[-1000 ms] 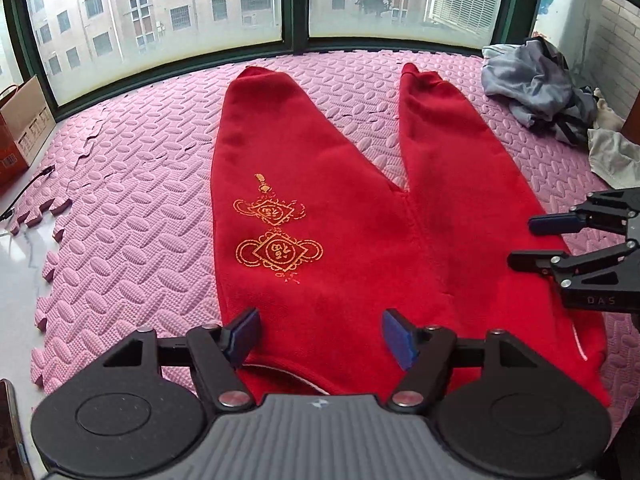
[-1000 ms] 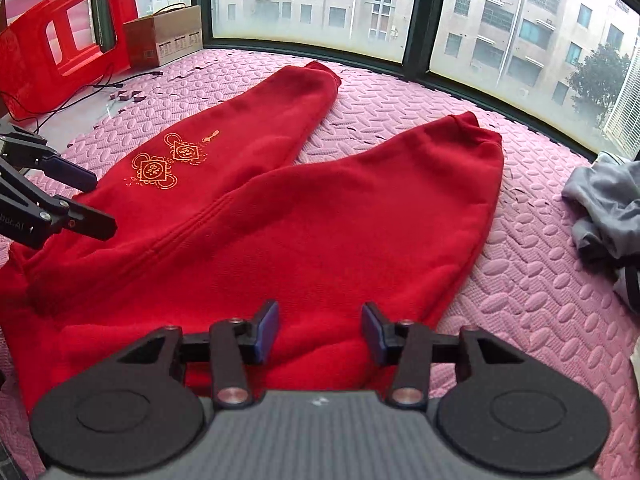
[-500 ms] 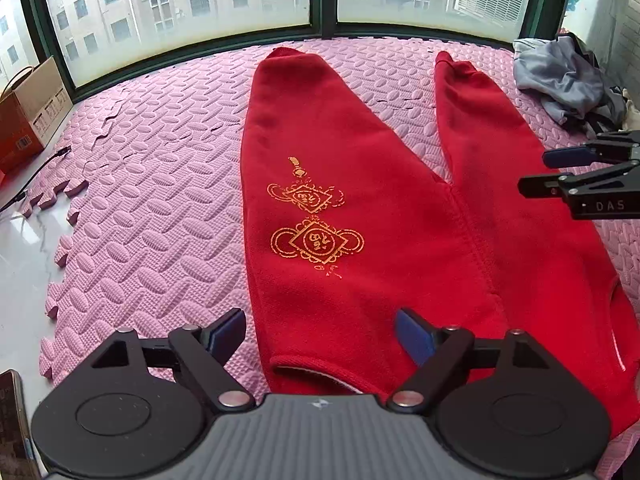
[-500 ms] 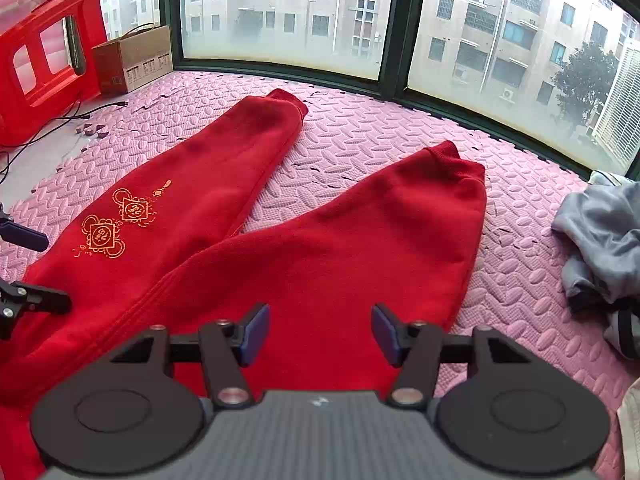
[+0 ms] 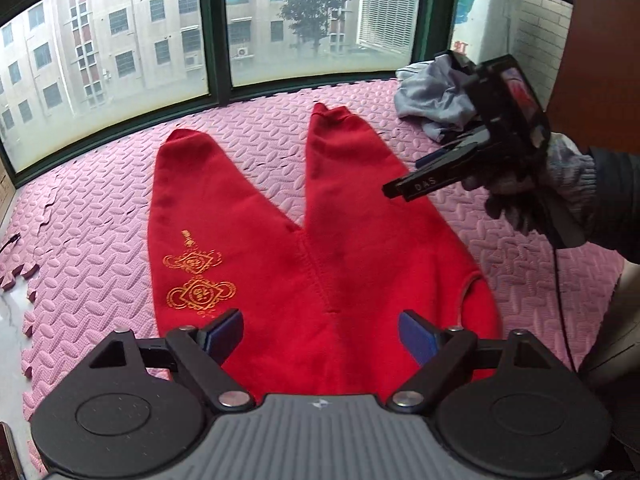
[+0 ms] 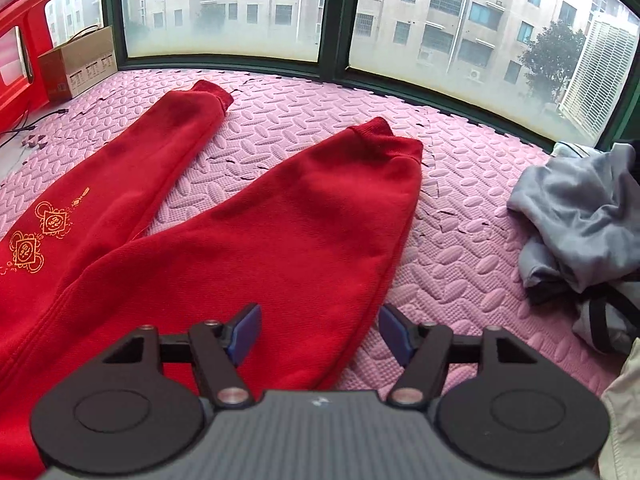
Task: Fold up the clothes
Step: 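Open both tools to release the waistband and move right tool to cuffs, then grasp the cuff of one pant leg with the right tool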
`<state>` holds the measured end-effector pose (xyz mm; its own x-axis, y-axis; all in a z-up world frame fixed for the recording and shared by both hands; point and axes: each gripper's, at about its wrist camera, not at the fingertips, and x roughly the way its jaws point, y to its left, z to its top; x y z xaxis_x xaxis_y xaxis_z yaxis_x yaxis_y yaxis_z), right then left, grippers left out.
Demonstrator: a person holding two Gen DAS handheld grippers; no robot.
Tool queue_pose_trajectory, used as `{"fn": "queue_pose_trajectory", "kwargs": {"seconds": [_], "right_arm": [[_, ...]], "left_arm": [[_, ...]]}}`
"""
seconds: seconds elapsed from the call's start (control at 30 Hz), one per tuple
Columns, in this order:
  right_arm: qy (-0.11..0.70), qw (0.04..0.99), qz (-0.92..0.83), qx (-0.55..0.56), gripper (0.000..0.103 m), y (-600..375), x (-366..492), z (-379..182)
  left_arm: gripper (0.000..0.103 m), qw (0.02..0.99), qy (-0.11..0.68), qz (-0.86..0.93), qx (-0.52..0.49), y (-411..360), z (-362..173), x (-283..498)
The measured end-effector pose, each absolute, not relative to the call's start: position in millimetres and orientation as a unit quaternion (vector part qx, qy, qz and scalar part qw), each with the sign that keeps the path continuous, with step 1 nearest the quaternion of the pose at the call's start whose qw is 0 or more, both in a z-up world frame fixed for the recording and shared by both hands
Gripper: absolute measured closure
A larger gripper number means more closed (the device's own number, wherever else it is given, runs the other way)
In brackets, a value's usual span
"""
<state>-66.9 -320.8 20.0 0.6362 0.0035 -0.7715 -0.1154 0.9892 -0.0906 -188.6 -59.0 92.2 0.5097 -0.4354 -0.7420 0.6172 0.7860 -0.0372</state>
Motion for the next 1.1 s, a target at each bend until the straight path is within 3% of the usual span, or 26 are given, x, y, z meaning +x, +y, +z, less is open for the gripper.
{"fn": "queue_pose_trajectory", "kwargs": {"seconds": [0.4, 0.7, 0.87, 1.1], "right_arm": [[0.424, 0.904, -0.006, -0.048, 0.045, -351.2, -40.2, 14.0], [0.421, 0.907, -0.018, 0.014, 0.058, -385.8, 8.5, 20.4], [0.43, 0.901, -0.028, 0.058, 0.063, -397.9, 38.4, 11.5], [0.435, 0.895, -0.018, 0.1, 0.092, -398.0, 53.0, 5.0]], "left_arm": [[0.015, 0.805, 0.378, -0.416, 0.19, -139.5, 69.6, -234.8], [0.044, 0.798, 0.394, -0.392, 0.231, -145.6, 38.2, -228.7], [0.074, 0.802, 0.398, -0.395, 0.204, -136.1, 40.9, -219.1], [0.08, 0.812, 0.398, -0.404, 0.14, -112.8, 59.0, -205.9]]}}
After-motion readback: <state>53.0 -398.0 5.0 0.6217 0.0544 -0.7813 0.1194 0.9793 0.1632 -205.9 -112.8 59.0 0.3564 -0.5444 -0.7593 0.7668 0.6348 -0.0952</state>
